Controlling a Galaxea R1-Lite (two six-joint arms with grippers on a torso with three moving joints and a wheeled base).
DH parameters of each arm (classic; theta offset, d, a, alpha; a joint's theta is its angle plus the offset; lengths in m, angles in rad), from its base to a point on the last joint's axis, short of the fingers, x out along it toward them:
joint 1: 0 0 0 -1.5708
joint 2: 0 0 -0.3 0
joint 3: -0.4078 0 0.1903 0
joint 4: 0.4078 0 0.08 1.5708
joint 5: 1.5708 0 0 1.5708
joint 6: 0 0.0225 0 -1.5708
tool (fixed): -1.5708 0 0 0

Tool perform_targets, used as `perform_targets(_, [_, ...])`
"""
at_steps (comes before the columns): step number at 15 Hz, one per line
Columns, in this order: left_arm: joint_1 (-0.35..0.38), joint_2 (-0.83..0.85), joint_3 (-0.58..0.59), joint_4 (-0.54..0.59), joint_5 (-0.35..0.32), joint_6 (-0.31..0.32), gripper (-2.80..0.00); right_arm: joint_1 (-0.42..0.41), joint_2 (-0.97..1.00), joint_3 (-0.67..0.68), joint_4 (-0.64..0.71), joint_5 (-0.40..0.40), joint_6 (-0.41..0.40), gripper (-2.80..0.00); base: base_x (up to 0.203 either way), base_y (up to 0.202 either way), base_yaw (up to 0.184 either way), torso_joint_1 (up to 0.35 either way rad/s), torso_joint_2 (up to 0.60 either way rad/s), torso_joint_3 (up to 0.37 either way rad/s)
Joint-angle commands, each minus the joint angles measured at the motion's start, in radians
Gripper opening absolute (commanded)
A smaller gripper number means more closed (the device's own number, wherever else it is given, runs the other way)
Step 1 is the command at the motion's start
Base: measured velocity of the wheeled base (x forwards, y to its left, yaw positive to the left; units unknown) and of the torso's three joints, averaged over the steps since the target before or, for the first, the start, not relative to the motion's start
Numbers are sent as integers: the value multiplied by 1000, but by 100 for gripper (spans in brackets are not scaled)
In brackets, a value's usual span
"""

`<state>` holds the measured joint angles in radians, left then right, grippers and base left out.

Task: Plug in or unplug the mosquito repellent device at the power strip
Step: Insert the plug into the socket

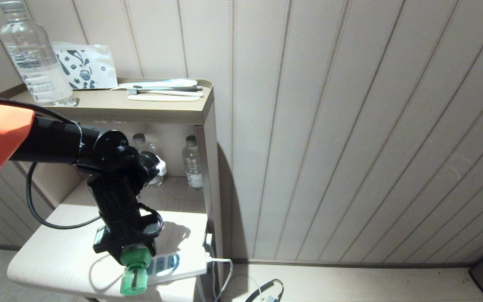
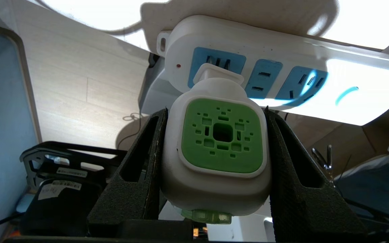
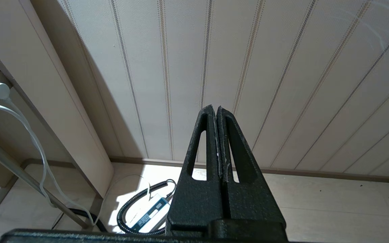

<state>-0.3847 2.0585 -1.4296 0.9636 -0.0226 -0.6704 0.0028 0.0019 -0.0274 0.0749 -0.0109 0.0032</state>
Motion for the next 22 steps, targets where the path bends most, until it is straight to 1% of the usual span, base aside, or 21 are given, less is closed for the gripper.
perform_targets(1, [0,11,5,4,-3,-6,-280,0,0,0,0,0,0,-280,0,0,0,0,0,0])
perform_targets(8, [1,23,5,-16,-11,-10,-280,0,0,0,0,0,0,-280,0,0,0,0,0,0])
perform_targets(14, [18,48,1,-36,-14,-11,-280,0,0,0,0,0,0,-280,0,0,0,0,0,0])
perform_targets(16, [21,49,1,-40,-36,-11,-280,0,0,0,0,0,0,-280,0,0,0,0,0,0])
perform_targets(19, [32,49,-5,-40,-49,-11,-280,0,0,0,0,0,0,-280,0,0,0,0,0,0])
perform_targets(22, [40,45,-3,-40,-45,-8,-280,0,1,0,0,0,0,-280,0,0,0,0,0,0])
